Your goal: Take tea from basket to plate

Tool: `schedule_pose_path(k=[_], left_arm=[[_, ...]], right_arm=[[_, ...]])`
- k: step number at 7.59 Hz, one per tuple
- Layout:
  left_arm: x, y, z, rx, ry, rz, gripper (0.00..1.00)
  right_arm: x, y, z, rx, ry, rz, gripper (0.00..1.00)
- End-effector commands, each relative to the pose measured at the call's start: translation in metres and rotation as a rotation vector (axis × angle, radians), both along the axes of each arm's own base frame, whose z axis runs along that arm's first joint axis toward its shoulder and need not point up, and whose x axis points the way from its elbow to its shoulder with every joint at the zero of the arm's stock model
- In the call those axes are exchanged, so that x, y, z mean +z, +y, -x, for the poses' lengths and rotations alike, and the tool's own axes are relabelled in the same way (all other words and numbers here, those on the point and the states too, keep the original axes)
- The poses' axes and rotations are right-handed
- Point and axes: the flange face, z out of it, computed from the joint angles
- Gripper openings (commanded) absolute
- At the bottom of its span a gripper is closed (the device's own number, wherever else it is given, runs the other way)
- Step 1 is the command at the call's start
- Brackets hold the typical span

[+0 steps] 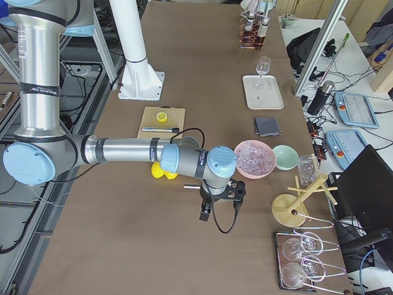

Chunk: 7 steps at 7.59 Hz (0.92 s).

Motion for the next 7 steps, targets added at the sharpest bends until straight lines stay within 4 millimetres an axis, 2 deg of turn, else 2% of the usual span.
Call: schedule_pose_path(k=[1, 4, 7], left_arm=[[-0.011, -0.009, -0.008, 0.016, -0.004, -0.018, 0.95], [-0.007, -0.005, -0.010, 0.033, -0.007, -0.030, 0.92], [0.006, -0.011, -0.012, 0.085, -0.027, -0.045, 0.92]], right_arm=[[0.001, 0.000, 0.000, 0.000, -0.002, 0.003, 1.00], [0.001, 0.000, 0.000, 0.000, -0.002, 0.003, 1.00], [0.001, 0.000, 0.000, 0.000, -0.002, 0.003, 1.00]])
